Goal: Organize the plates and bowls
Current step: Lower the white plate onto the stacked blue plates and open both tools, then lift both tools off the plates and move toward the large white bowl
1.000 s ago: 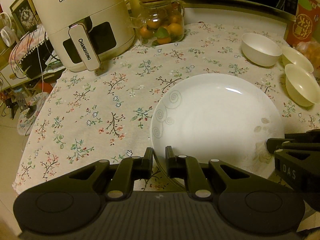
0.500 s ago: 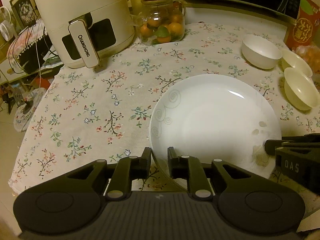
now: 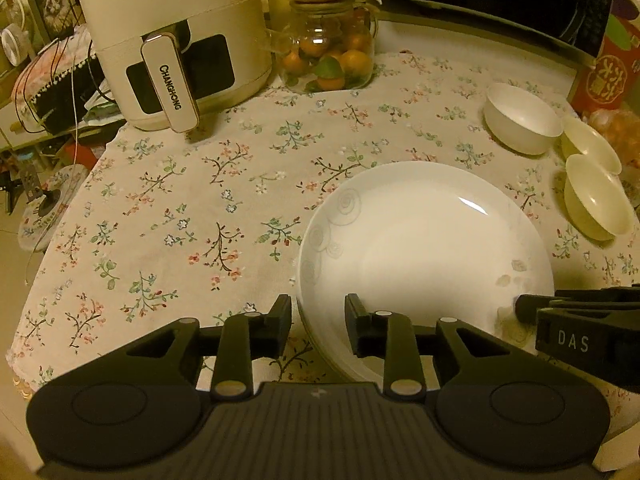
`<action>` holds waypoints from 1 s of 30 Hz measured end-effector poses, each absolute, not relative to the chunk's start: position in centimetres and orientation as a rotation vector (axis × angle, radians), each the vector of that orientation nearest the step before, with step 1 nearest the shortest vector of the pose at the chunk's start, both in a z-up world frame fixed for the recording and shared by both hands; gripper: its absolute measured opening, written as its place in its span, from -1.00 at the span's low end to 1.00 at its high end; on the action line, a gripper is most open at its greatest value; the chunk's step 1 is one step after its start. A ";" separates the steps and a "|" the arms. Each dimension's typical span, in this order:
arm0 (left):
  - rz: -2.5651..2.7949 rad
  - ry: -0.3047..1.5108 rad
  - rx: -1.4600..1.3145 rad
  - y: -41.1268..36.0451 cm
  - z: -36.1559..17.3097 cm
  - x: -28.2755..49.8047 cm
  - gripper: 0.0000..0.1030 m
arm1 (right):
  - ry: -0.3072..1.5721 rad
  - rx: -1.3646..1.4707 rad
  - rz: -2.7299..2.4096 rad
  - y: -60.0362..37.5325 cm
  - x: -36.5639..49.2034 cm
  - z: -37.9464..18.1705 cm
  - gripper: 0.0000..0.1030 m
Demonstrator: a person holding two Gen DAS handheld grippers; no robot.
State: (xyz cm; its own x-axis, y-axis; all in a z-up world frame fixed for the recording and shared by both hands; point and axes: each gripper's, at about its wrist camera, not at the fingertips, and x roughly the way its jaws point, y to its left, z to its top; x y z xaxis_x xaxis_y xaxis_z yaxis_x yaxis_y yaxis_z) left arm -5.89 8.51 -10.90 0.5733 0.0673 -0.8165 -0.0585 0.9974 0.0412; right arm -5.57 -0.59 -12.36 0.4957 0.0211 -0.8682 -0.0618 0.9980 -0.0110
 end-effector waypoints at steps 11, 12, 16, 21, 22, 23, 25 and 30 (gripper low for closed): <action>0.079 0.938 0.000 8.1 -10.0 -5.9 0.02 | 1.031 -0.016 0.049 -0.7 -5.6 -11.8 -0.25; 0.078 0.933 0.004 8.1 -9.9 -5.9 0.08 | 1.027 -0.012 0.051 -0.8 -5.6 -11.6 -0.20; 0.076 0.922 0.012 7.9 -9.6 -5.9 0.32 | 1.026 -0.001 0.049 -1.0 -5.5 -11.4 0.10; 0.082 0.910 0.023 7.8 -9.2 -5.7 0.44 | 1.015 0.009 0.057 -1.2 -5.6 -10.9 0.37; 0.086 0.912 0.018 7.8 -9.1 -5.7 0.44 | 1.012 0.010 0.059 -1.2 -5.6 -10.7 0.41; 0.087 0.915 0.009 7.8 -9.0 -5.6 0.44 | 1.009 0.011 0.057 -1.3 -5.6 -10.6 0.43; 0.087 0.909 0.000 7.6 -8.7 -5.4 0.45 | 1.004 0.018 0.049 -1.6 -5.5 -10.3 0.52; 0.095 0.884 -0.020 7.0 -7.6 -4.6 0.49 | 1.005 0.068 0.042 -3.0 -5.2 -9.7 0.61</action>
State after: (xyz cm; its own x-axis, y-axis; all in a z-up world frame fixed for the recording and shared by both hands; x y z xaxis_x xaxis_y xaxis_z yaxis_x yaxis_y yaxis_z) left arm -4.60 6.97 -7.55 0.6302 0.0749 -0.7728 -0.0919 0.9955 0.0216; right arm -5.17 -2.97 -9.70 0.5359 0.0667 -0.8416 -0.0039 0.9971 0.0765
